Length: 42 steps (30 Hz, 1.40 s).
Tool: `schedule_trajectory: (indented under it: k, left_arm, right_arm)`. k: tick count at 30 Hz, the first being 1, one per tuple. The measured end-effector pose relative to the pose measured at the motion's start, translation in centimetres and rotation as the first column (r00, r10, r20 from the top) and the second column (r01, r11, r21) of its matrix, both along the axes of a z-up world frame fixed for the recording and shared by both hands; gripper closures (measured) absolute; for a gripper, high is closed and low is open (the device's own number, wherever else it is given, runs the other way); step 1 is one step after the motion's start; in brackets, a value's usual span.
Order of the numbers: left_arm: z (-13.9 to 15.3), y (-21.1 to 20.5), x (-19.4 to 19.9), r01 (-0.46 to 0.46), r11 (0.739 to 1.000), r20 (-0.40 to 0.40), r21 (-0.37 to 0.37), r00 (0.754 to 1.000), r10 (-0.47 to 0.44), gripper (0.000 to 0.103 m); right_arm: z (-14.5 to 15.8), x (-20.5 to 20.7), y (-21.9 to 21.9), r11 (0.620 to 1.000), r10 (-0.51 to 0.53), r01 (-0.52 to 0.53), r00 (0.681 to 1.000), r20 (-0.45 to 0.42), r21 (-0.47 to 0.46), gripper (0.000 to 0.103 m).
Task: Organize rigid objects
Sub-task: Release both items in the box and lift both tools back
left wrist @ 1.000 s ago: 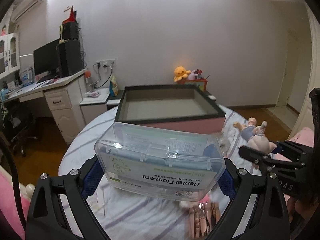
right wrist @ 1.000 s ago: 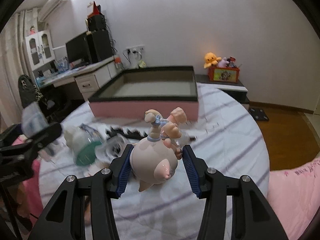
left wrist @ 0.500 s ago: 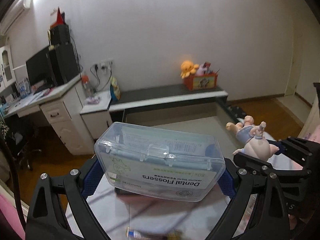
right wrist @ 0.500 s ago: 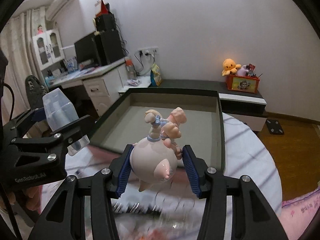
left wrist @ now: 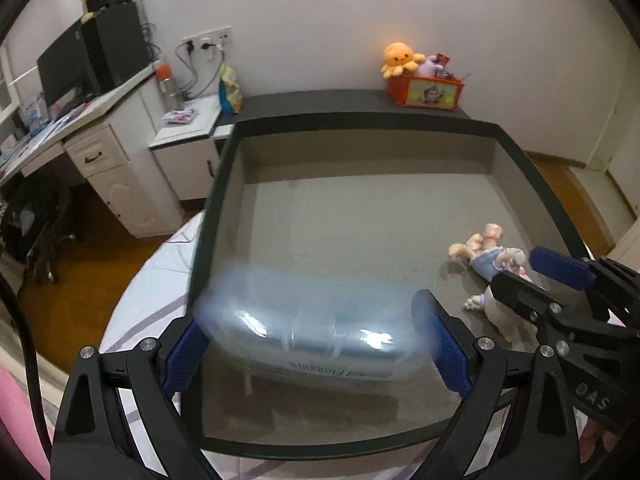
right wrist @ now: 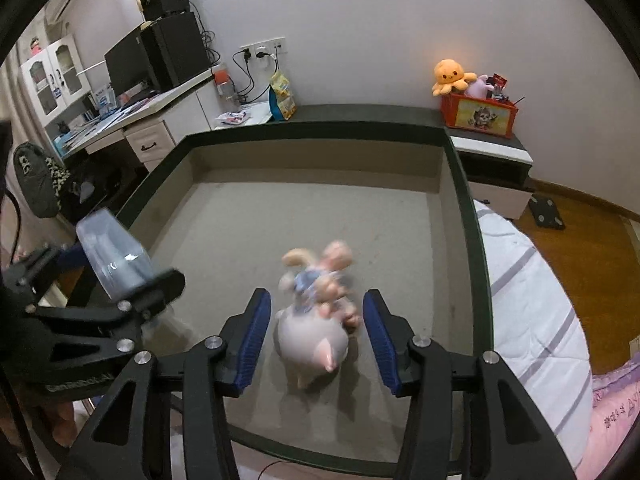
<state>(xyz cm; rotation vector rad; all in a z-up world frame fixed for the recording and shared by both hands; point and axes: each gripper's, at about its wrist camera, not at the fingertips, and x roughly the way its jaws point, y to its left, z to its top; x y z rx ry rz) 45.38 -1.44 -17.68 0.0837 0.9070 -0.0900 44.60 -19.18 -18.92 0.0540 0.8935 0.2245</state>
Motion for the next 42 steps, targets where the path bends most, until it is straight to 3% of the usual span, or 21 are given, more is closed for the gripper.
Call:
schedule_trajectory:
  k: [2, 3, 6, 13, 19, 24, 37, 42]
  left_arm:
    - [0.7, 0.4, -0.6, -0.011, 1.0, 0.01, 0.0, 1.0, 0.011, 0.007]
    - [1.2, 0.6, -1.1, 0.0, 1.0, 0.019, -0.022, 1.0, 0.0, 0.007]
    - [3.5, 0.6, -4.0, 0.02, 0.999, 0.09, -0.047, 0.996, -0.016, 0.006]
    - [9.0, 1.1, -13.0, 0.008, 0.998, 0.291, -0.061, 0.957, 0.01, 0.005]
    - [12.6, 0.6, -22.0, -0.027, 0.998, 0.441, -0.057, 0.896, 0.05, 0.005]
    - [14.2, 0.6, -28.8, -0.061, 0.997, 0.544, -0.052, 0.836, 0.079, 0.005]
    - [16.2, 0.9, -38.7, -0.045, 0.997, 0.66, -0.057, 0.748, 0.071, 0.005]
    - [16.6, 0.7, -40.2, -0.046, 0.997, 0.678, -0.057, 0.732, 0.072, 0.004]
  right_arm:
    - [0.3, -0.3, 0.1, 1.0, -0.004, 0.004, 1.0, 0.004, -0.015, 0.03]
    - [0.8, -0.7, 0.1, 0.999, -0.018, 0.019, 1.0, 0.026, -0.031, 0.011]
    - [2.5, -2.6, -0.5, 1.0, -0.026, 0.025, 0.996, 0.089, 0.01, 0.0]
    - [8.0, -10.8, 0.0, 1.0, -0.024, 0.027, 0.959, 0.281, -0.008, 0.0]
    - [12.1, -19.5, 0.5, 0.996, -0.056, 0.081, 0.893, 0.446, -0.036, 0.0]
    - [14.4, -26.0, 0.4, 0.993, -0.081, 0.112, 0.843, 0.532, -0.027, 0.0]
    - [16.9, -36.0, 1.2, 0.99, -0.107, 0.144, 0.761, 0.64, -0.006, 0.0]
    - [17.2, -38.4, 1.0, 0.989, -0.112, 0.147, 0.746, 0.657, 0.002, 0.0]
